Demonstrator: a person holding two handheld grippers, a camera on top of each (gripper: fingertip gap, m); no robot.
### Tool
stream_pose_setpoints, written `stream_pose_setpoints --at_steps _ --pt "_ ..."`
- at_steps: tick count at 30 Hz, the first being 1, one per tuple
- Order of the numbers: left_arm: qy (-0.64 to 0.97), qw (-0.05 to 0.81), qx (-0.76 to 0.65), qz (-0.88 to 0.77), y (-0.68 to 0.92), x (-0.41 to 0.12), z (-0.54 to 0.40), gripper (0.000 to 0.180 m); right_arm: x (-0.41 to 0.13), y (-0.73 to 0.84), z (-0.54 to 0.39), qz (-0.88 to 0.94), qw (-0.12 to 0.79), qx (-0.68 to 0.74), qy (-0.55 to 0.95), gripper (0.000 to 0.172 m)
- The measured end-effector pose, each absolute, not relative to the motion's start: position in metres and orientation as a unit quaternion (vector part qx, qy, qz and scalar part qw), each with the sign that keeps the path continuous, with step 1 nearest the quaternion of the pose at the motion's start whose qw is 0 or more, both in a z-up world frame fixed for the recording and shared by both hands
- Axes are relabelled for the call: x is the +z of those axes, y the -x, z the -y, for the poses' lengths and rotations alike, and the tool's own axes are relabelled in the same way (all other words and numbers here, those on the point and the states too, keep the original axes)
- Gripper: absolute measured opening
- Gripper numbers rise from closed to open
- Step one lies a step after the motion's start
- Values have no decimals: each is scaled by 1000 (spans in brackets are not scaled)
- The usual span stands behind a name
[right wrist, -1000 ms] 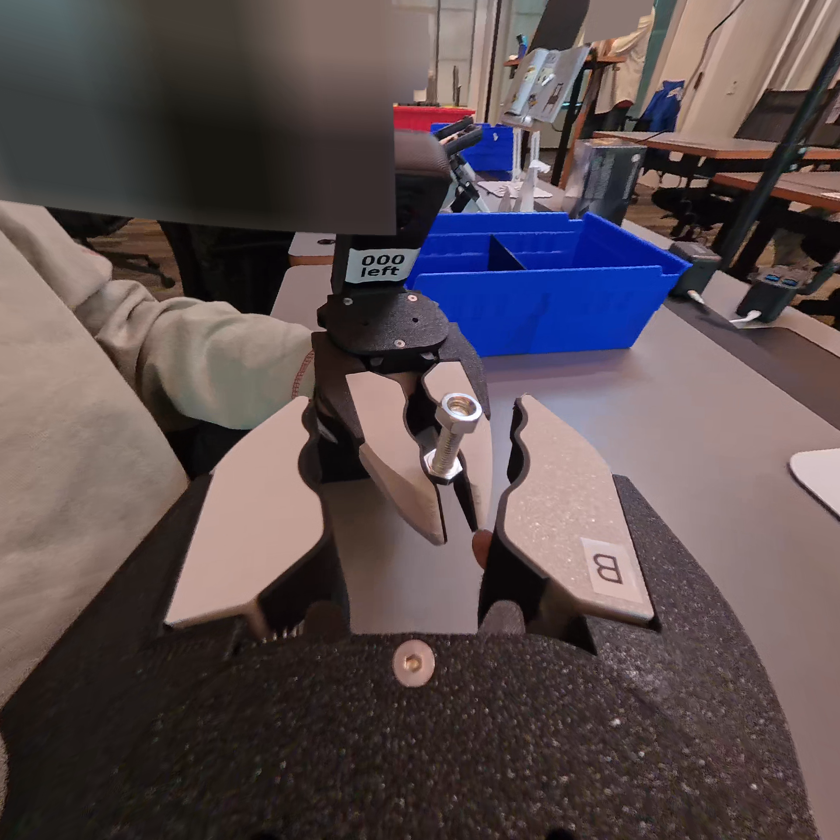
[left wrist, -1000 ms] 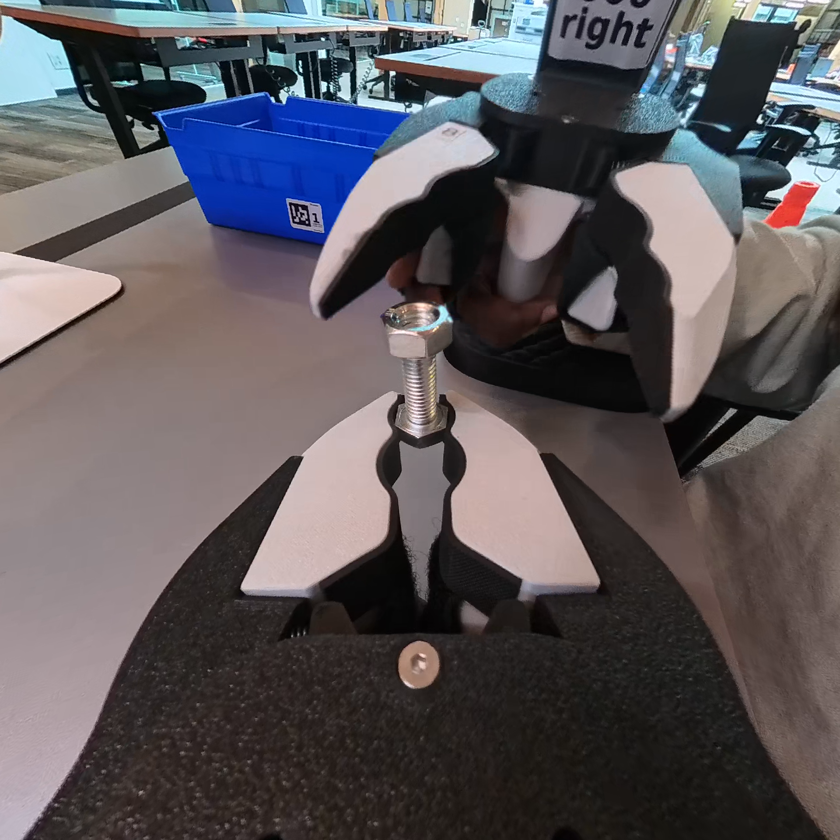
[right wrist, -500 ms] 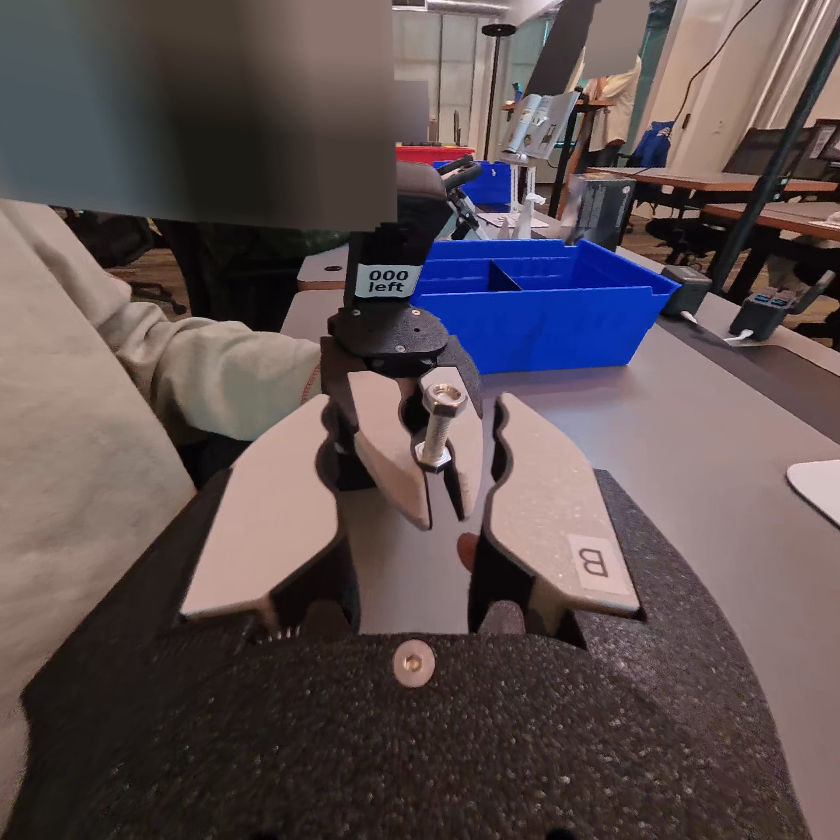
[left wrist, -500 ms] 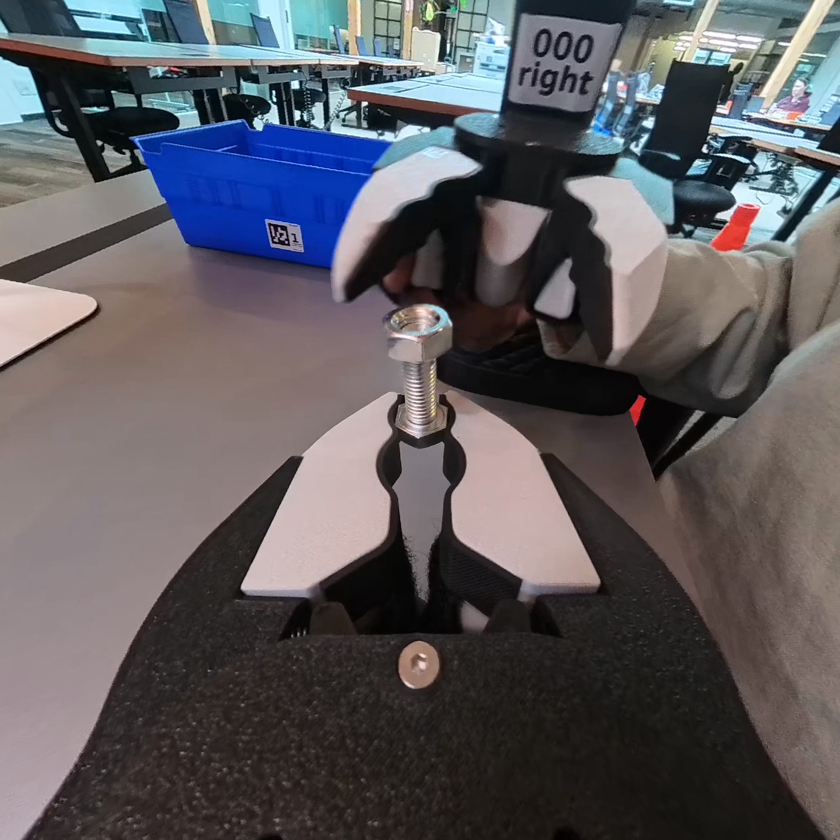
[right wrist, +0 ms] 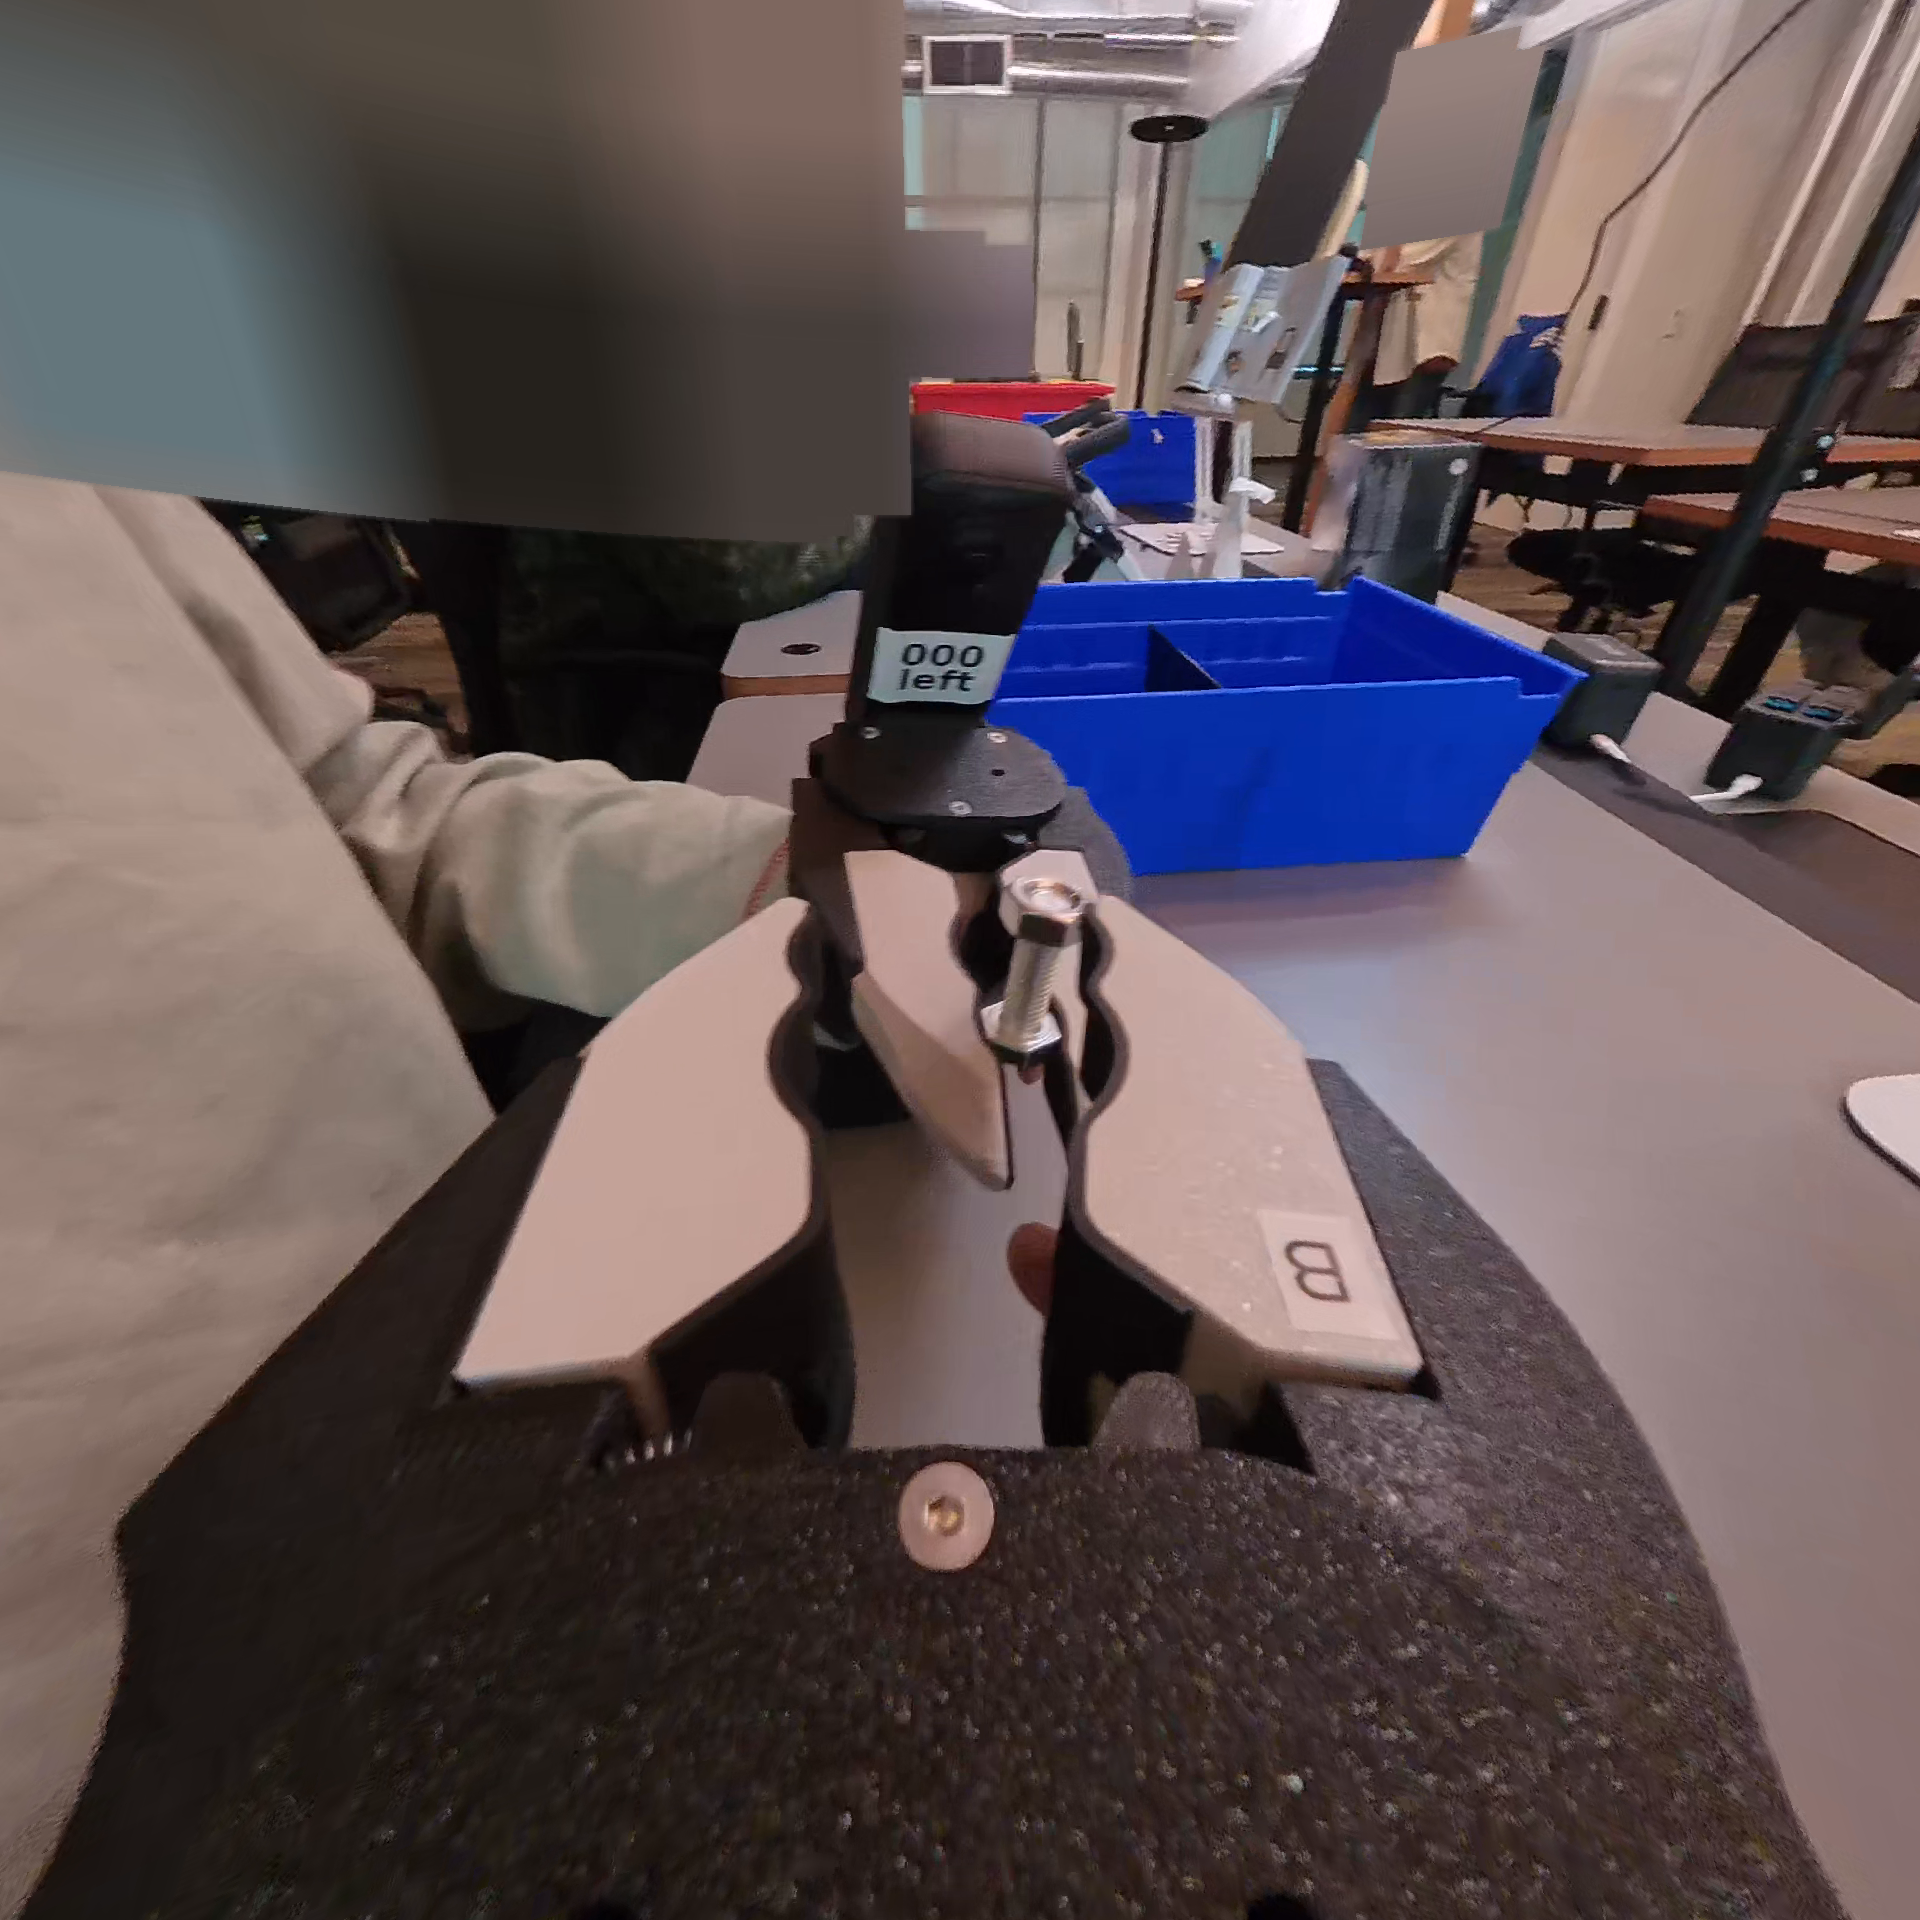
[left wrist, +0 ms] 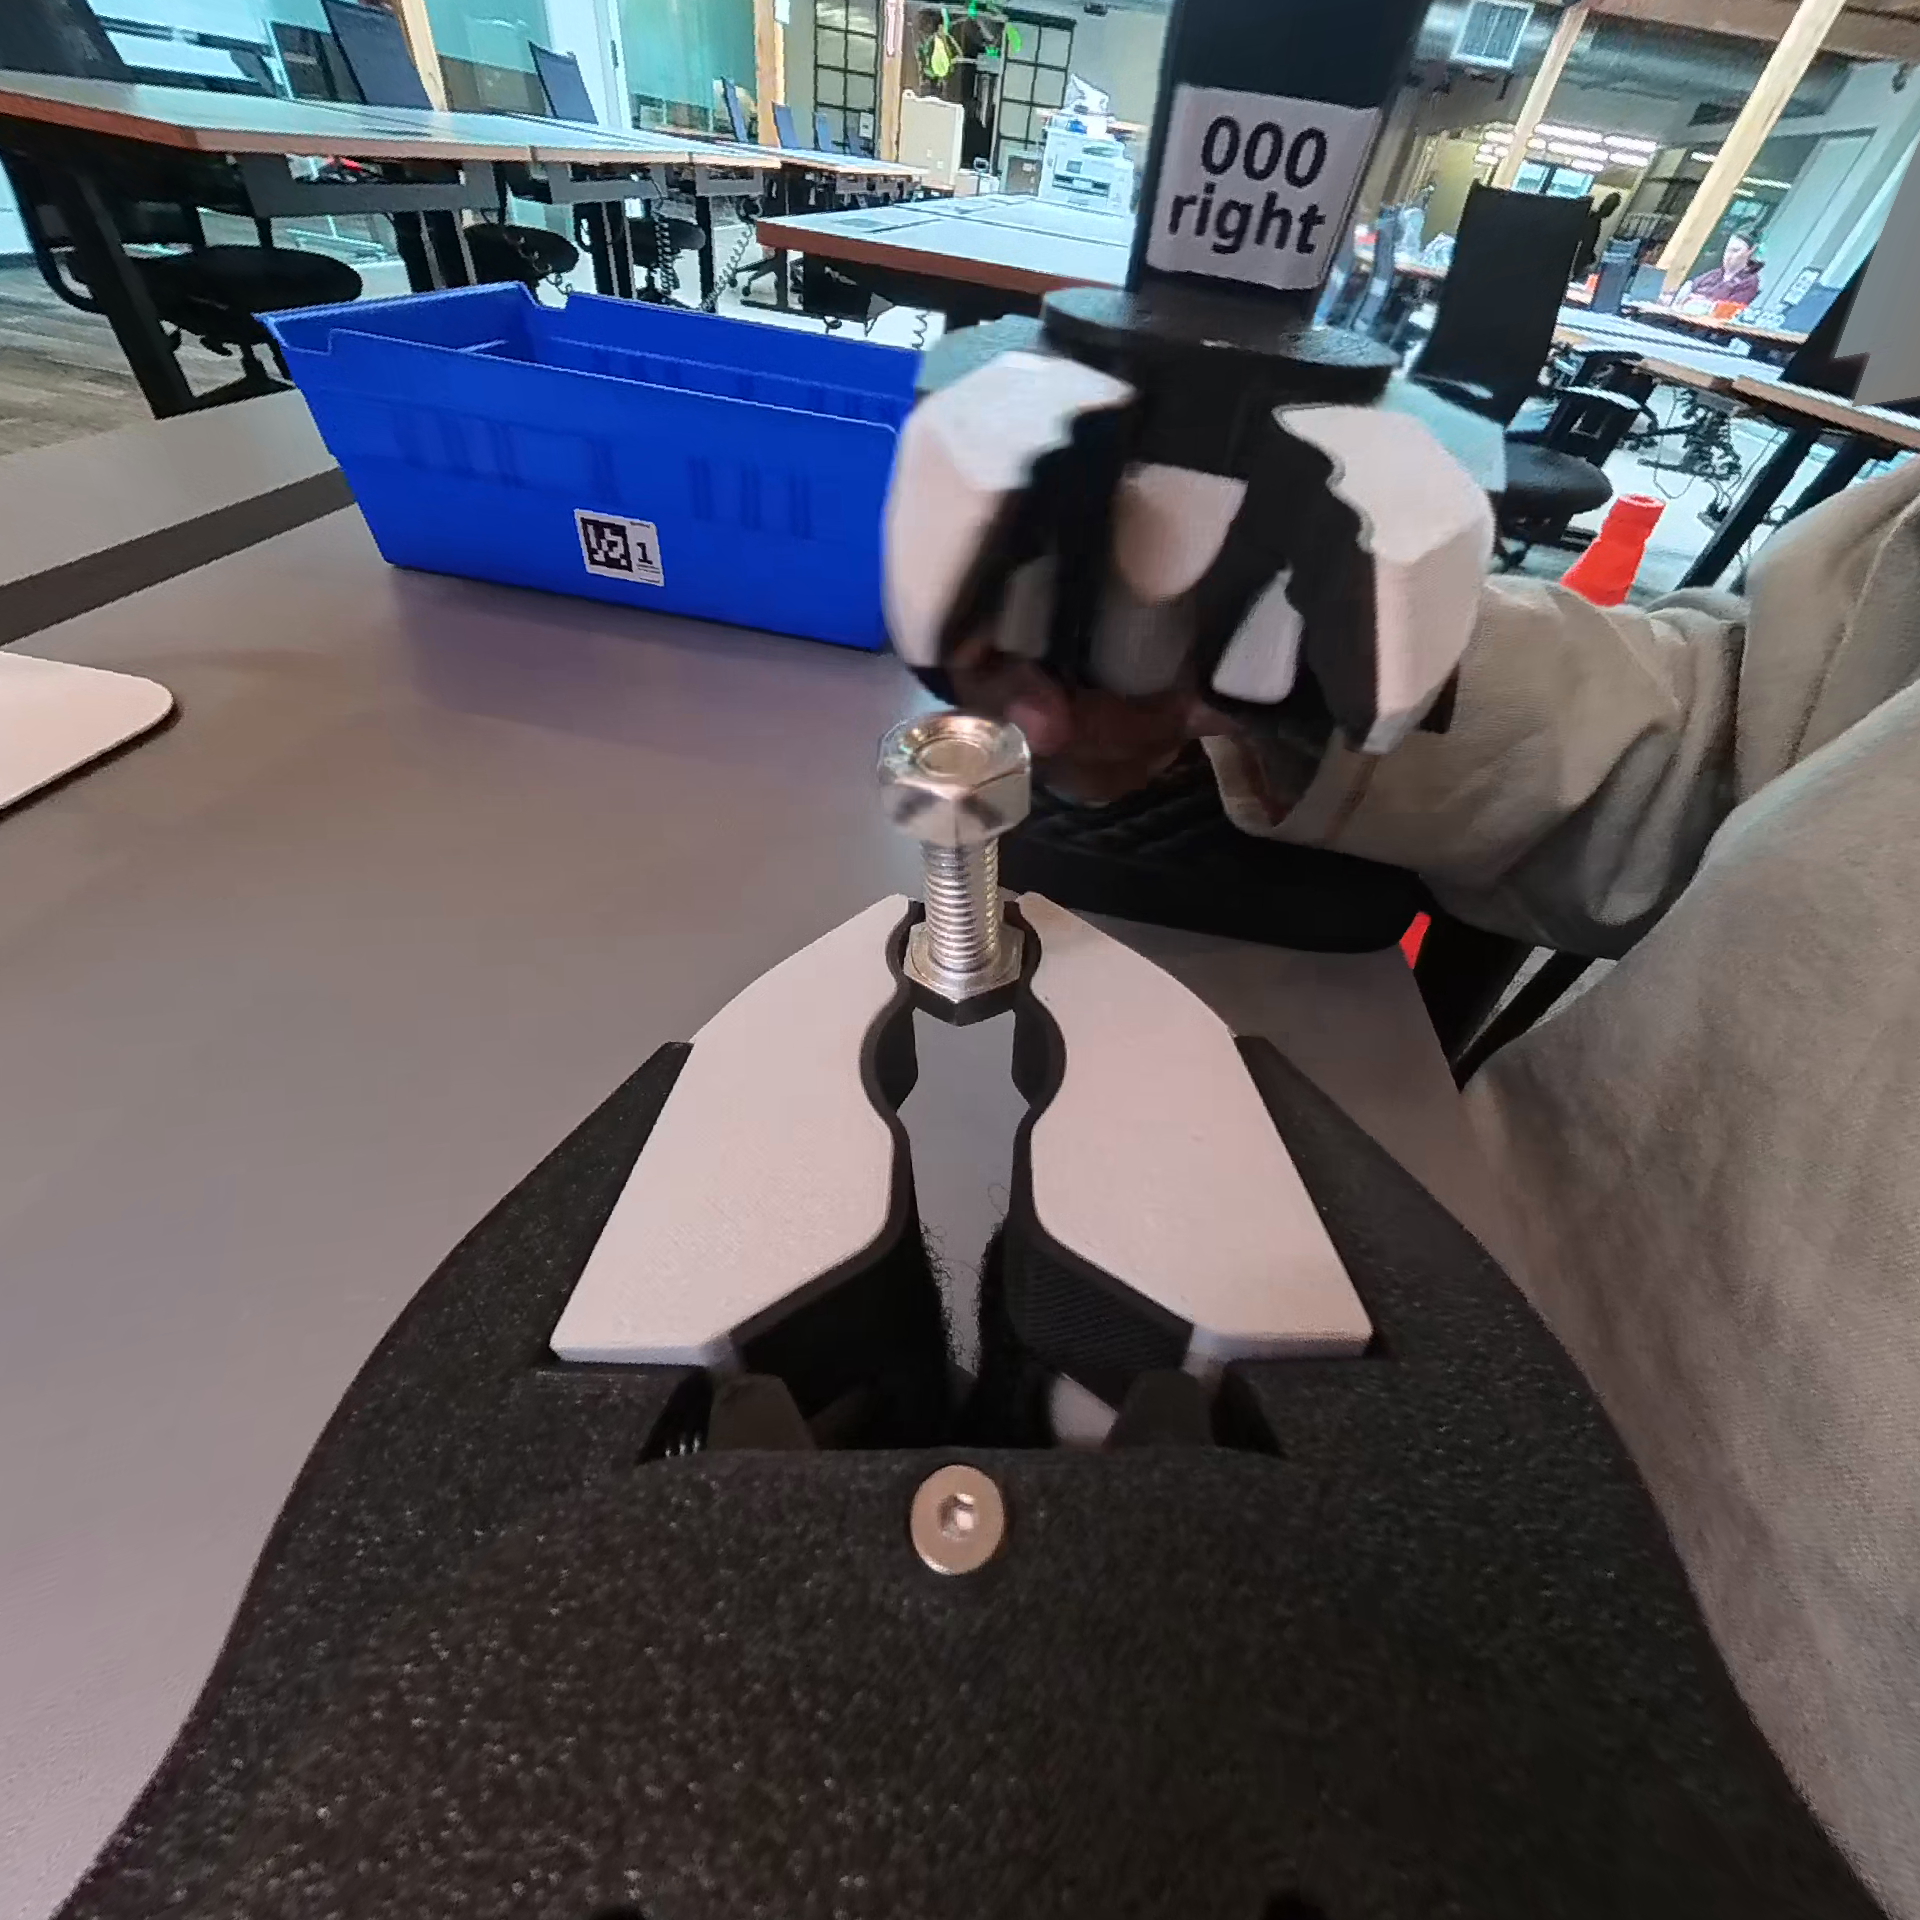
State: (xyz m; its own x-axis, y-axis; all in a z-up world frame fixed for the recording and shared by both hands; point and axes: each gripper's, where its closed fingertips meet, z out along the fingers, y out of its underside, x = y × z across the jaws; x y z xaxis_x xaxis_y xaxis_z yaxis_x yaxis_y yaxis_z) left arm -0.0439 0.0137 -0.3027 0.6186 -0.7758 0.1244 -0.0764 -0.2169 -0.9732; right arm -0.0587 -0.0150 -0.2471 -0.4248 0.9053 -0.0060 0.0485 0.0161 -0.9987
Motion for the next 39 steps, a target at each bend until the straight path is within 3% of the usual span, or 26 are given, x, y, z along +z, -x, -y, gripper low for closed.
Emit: stream_pose_setpoints --at_steps 3,7,10,11,12,13,14,16,18,20,25,31,32,33,34,36,39 --pt "709 548 -319 -309 42 -303 -12 13 -250 73 18 613 365 582 391 70" --pt "709 546 -322 -309 42 -303 -11 13 -259 81 29 634 340 577 386 77" --pt "706 548 -326 -309 42 -302 -11 13 -257 71 28 637 345 569 388 64" --pt "705 550 -325 -309 42 -302 -11 13 -256 65 24 636 350 565 392 51" --pt "706 551 -323 -305 43 -302 -12 13 -253 55 25 639 345 575 376 24" --pt "707 550 -327 -302 44 -301 -12 13 -246 47 28 631 340 599 358 11" --pt "707 549 -330 -300 44 -301 -12 13 -241 44 27 618 343 612 355 10" --pt "707 548 -330 -302 44 -302 -12 13 -243 48 21 615 351 602 370 20" --pt "707 547 -326 -308 42 -303 -11 14 -250 60 16 618 362 580 387 50" --pt "707 545 -324 -312 41 -303 -11 13 -254 70 20 622 361 577 387 66" --pt "708 540 -323 -320 40 -305 -9 13 -260 80 29 634 339 581 381 71" --pt "708 541 -323 -319 40 -305 -10 13 -259 68 27 638 332 576 389 58" --pt "709 541 -321 -320 40 -305 -10 13 -258 62 24 639 332 573 392 49" --pt "711 541 -318 -317 41 -305 -11 14 -257 52 25 647 326 578 376 18" --pt "711 541 -321 -314 41 -305 -11 13 -251 44 28 644 323 595 356 2" --pt "709 542 -326 -312 42 -304 -11 13 -246 40 22 624 336 605 364 6" --pt "708 540 -324 -319 40 -305 -10 13 -257 52 13 625 350 573 398 48"
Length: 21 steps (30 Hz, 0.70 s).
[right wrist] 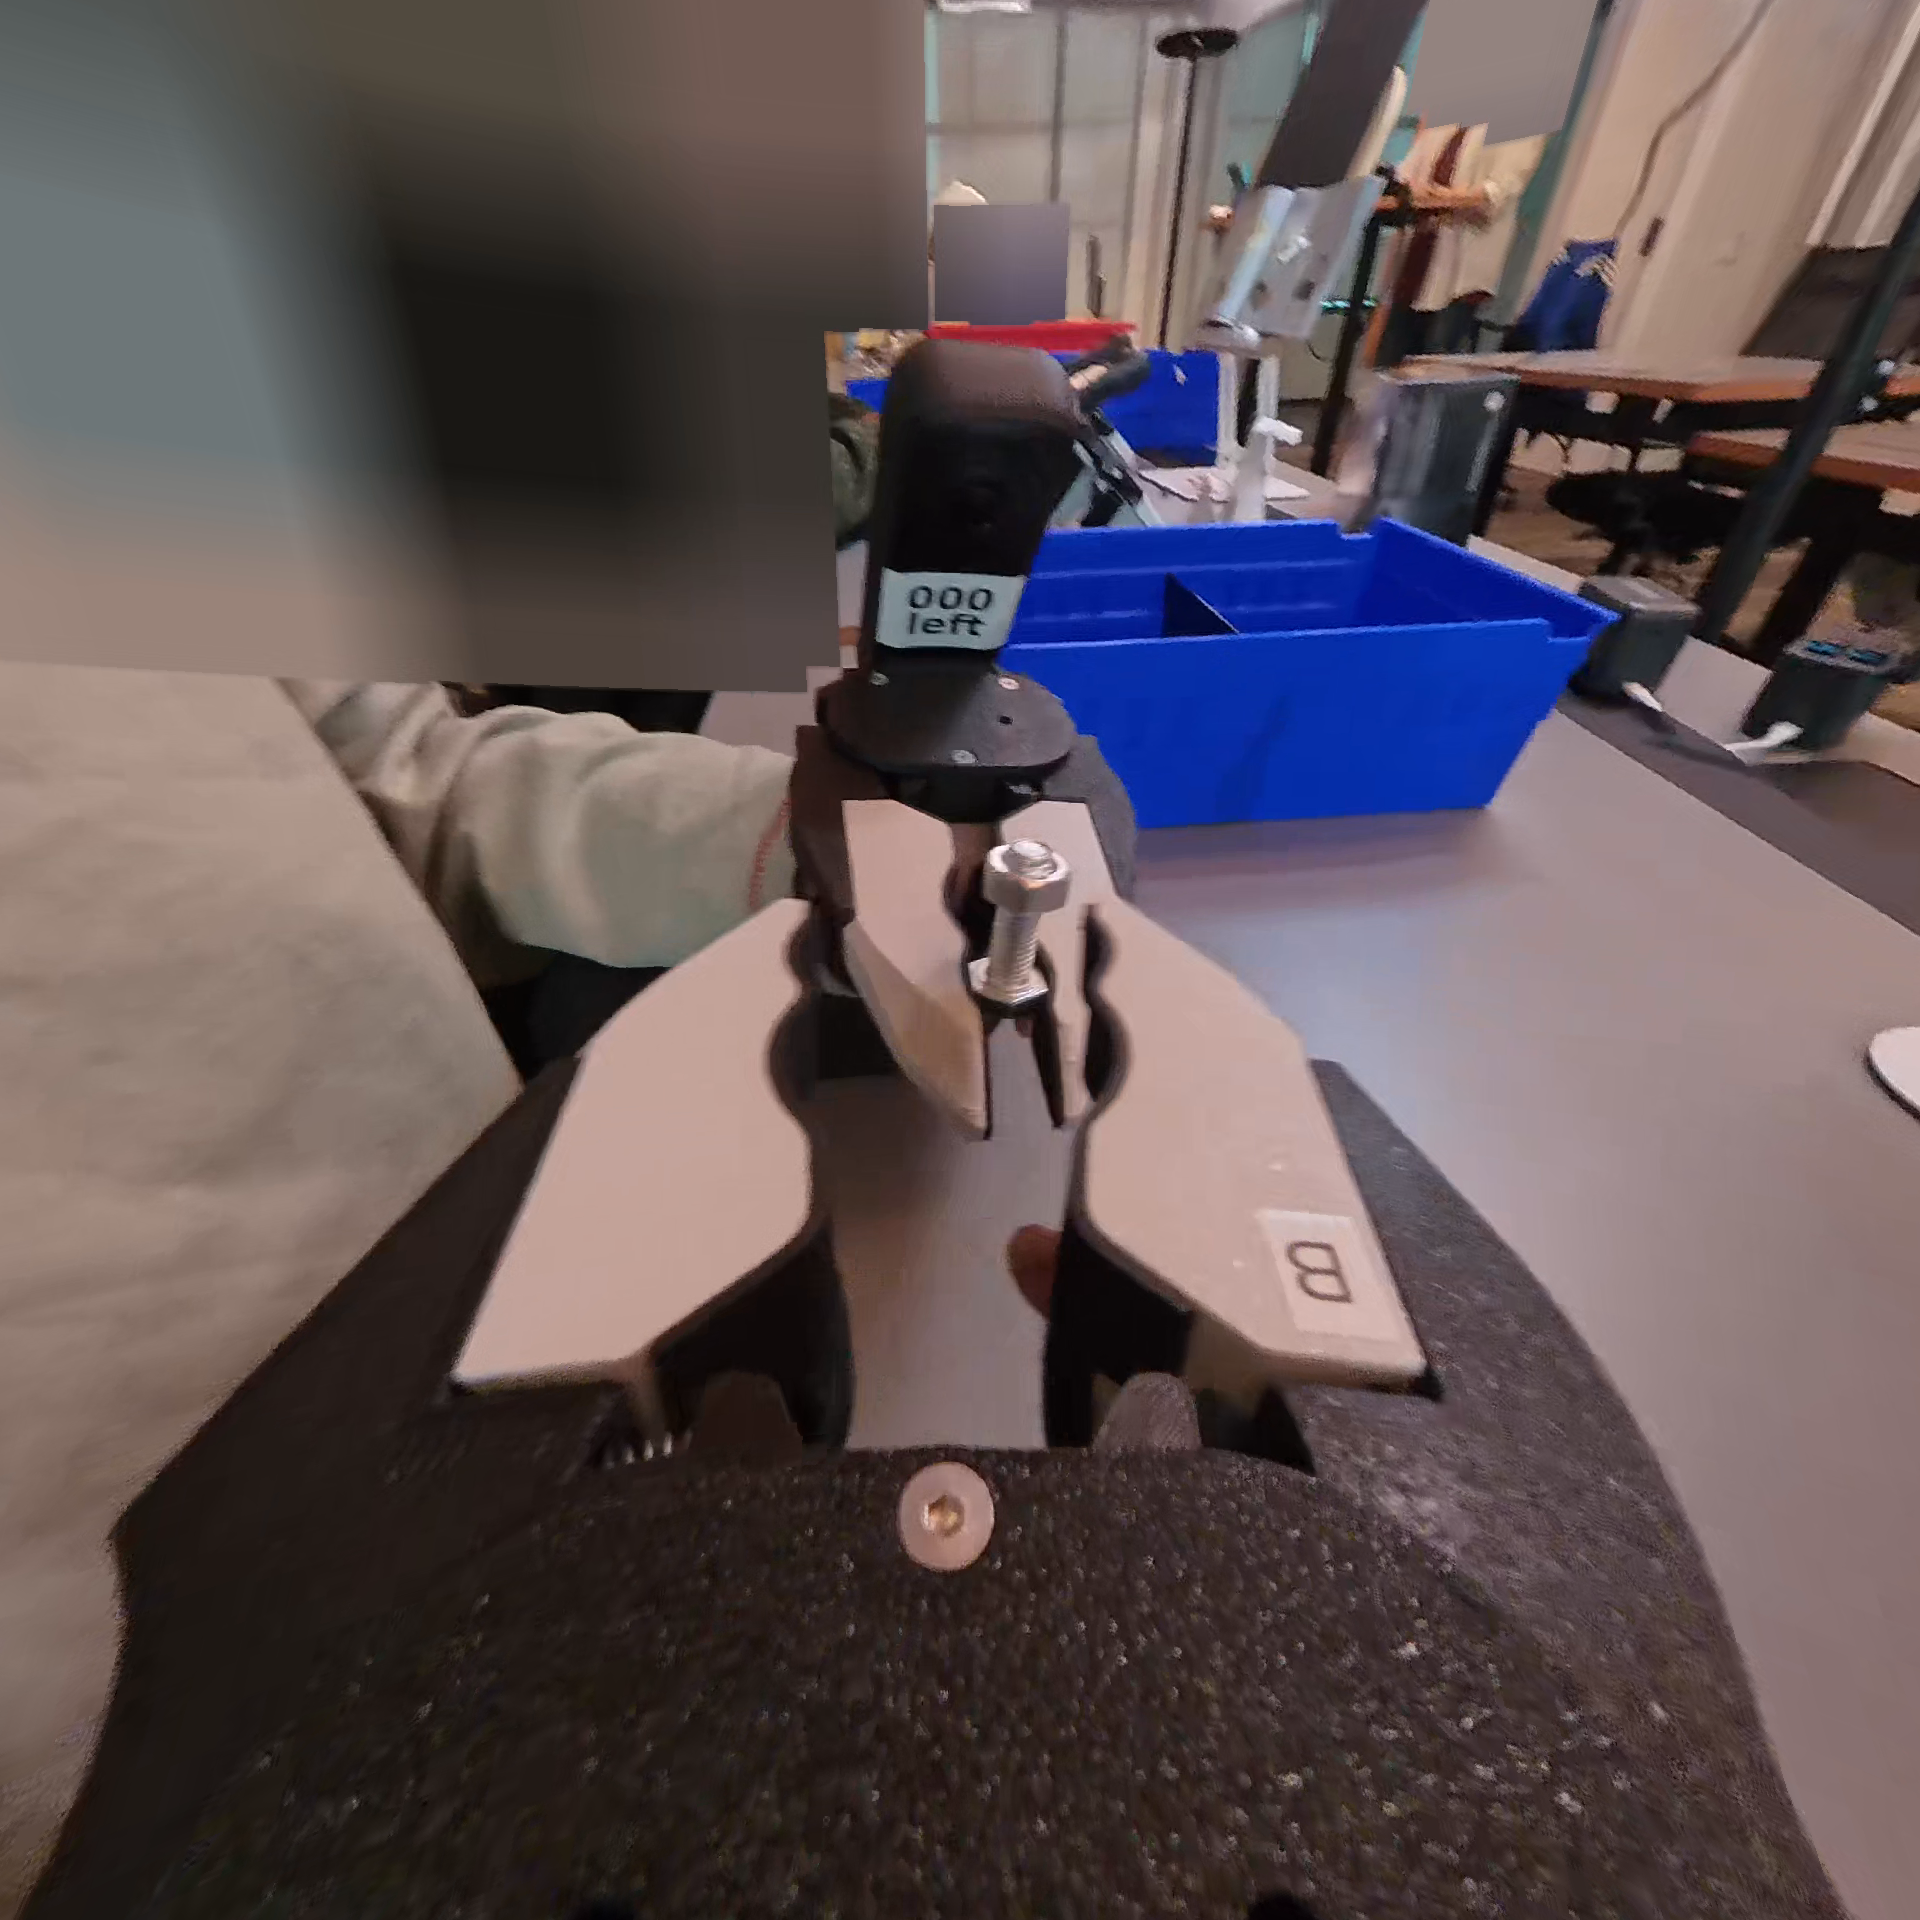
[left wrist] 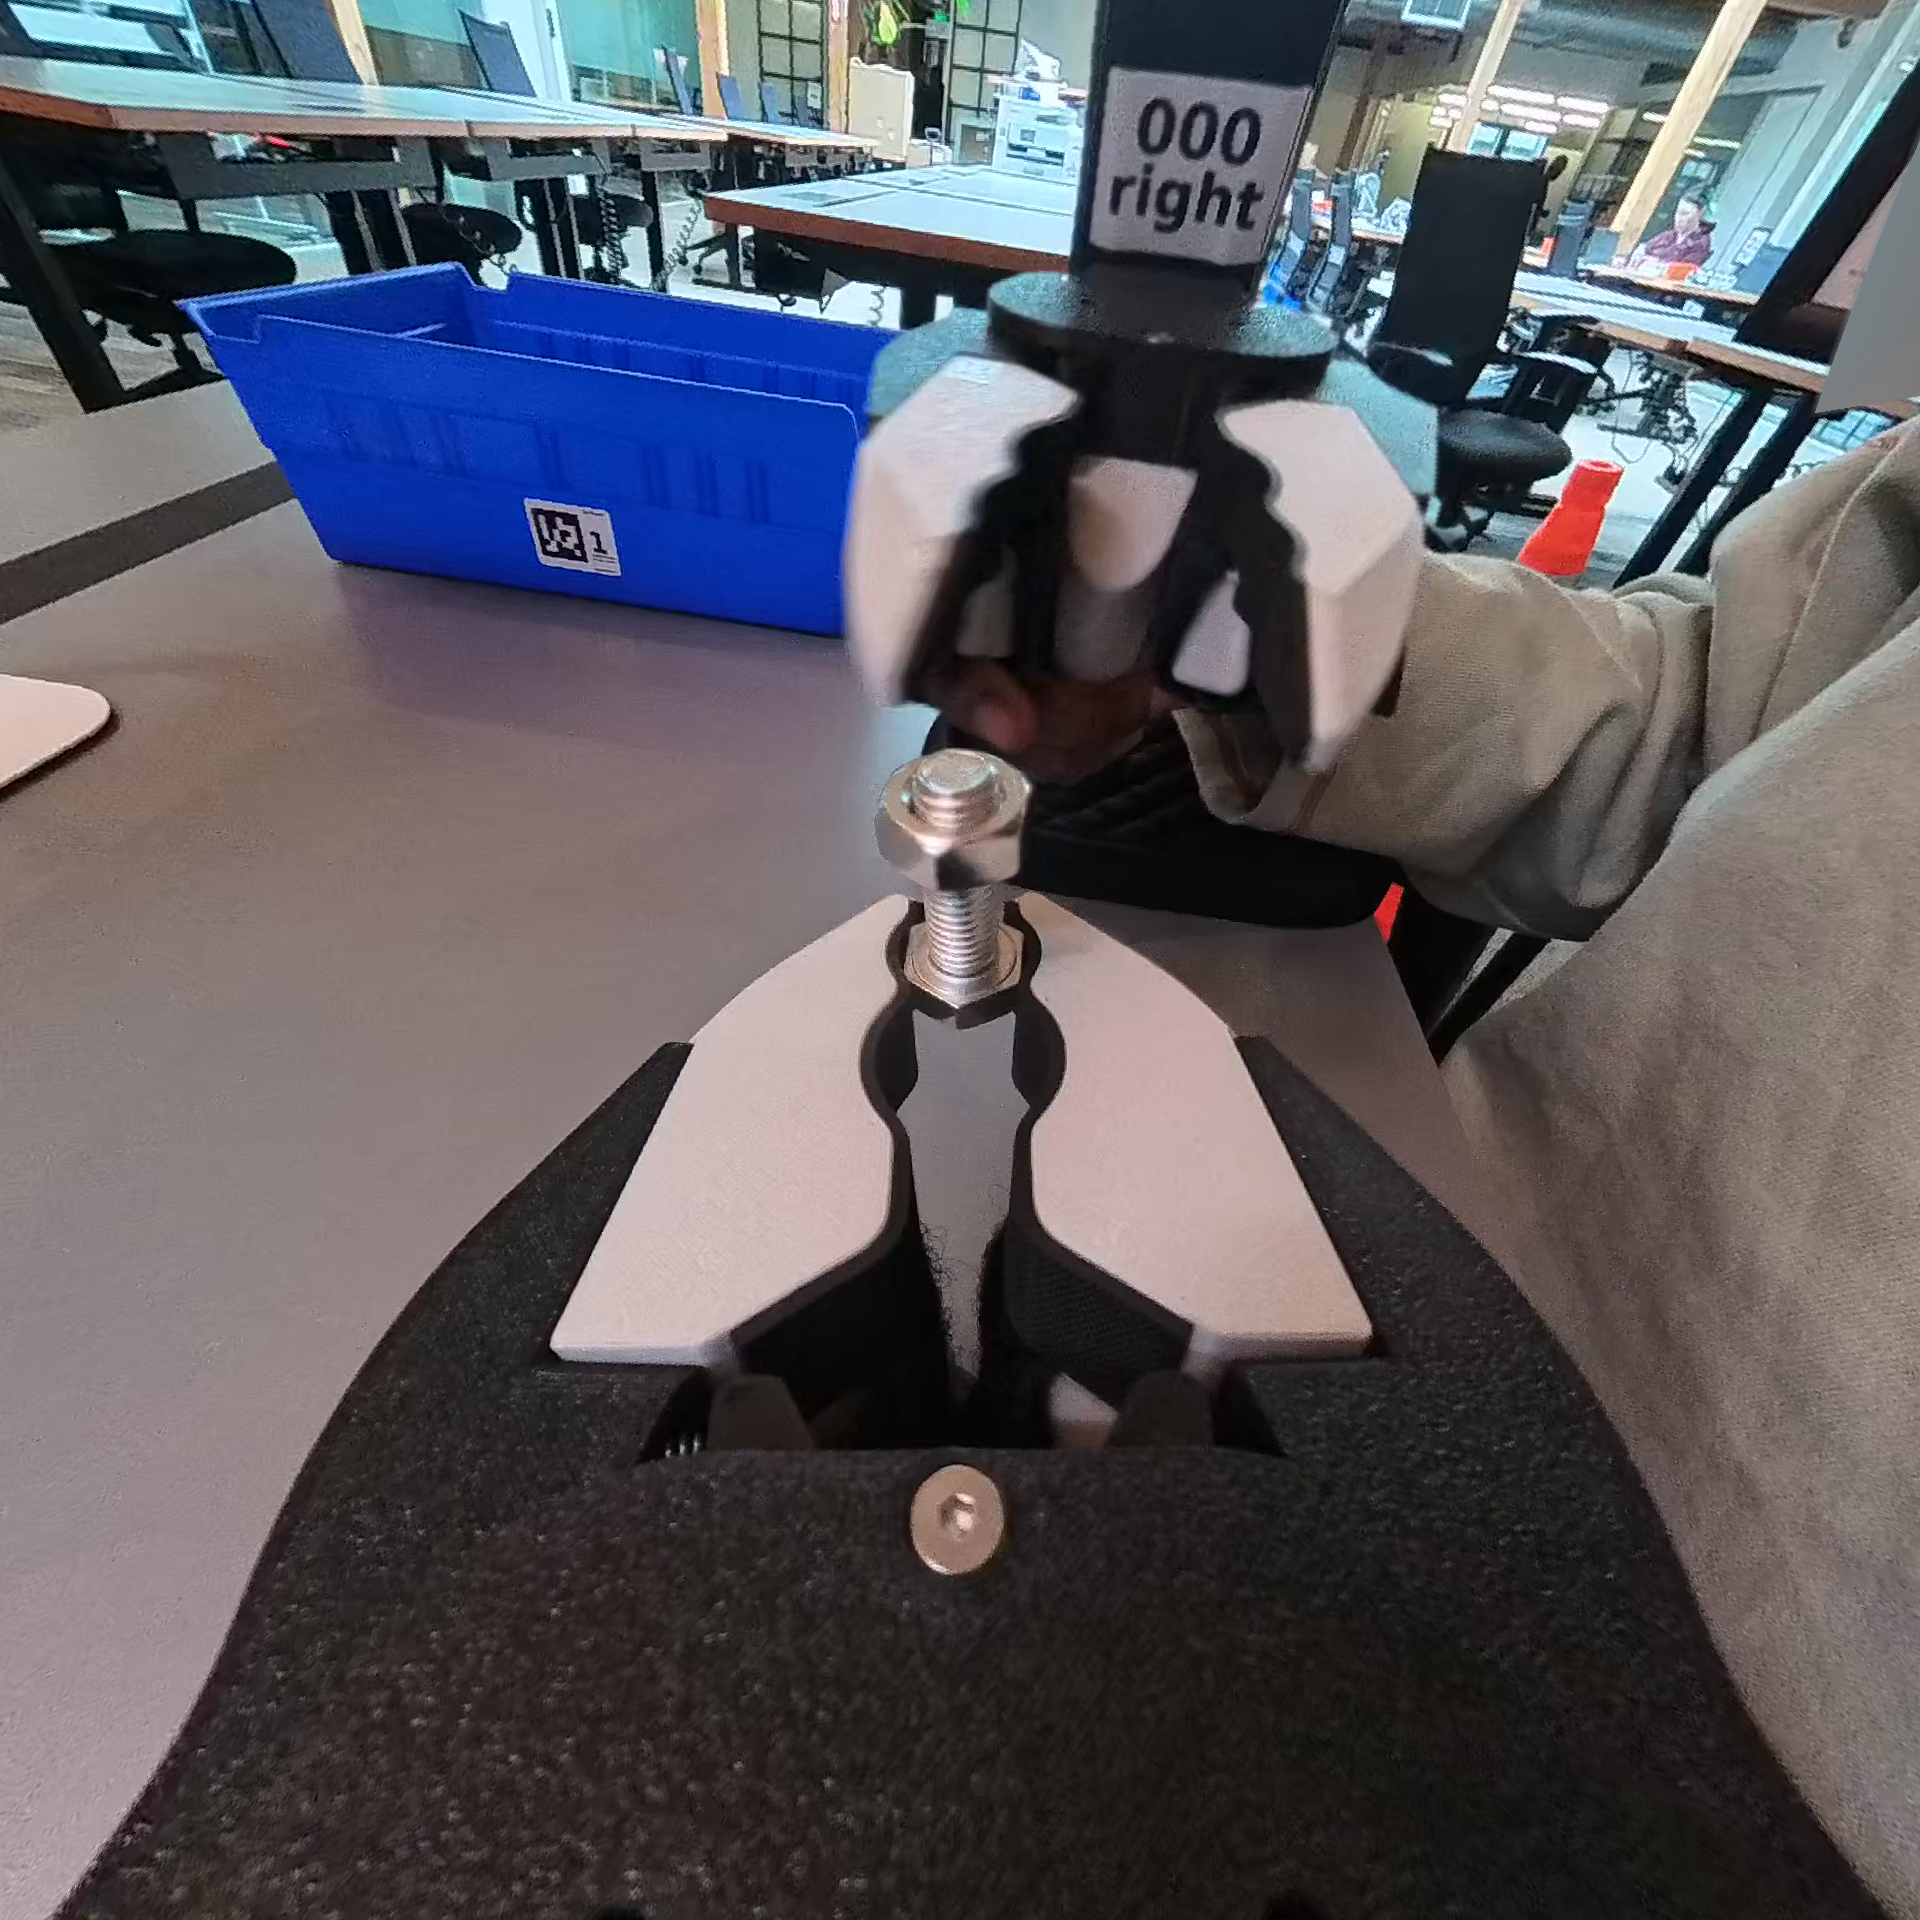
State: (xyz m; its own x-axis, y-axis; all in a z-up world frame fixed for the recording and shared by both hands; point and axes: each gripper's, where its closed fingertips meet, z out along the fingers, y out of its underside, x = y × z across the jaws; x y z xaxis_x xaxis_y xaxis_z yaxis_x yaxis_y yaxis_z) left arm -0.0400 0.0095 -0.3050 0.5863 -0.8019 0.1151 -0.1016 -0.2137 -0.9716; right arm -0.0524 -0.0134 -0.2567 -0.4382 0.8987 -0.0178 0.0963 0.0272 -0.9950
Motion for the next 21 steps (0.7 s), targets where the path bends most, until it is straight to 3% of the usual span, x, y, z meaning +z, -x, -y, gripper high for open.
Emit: stream_pose_setpoints --at_steps 4,9,13,15,18,21 --pt "709 536 -322 -326 38 -306 -9 13 -263 72 23 635 350 565 395 80" --pt "709 534 -325 -327 38 -307 -8 13 -263 76 33 644 333 574 381 77" --pt "706 537 -332 -320 40 -305 -9 13 -261 64 25 642 336 568 390 56" --pt "707 539 -334 -315 41 -304 -9 13 -254 45 28 648 319 594 353 0" --pt "705 538 -339 -315 41 -303 -9 13 -249 41 22 631 325 605 360 0" --pt "704 536 -336 -322 39 -304 -8 13 -257 56 17 635 354 570 383 46"
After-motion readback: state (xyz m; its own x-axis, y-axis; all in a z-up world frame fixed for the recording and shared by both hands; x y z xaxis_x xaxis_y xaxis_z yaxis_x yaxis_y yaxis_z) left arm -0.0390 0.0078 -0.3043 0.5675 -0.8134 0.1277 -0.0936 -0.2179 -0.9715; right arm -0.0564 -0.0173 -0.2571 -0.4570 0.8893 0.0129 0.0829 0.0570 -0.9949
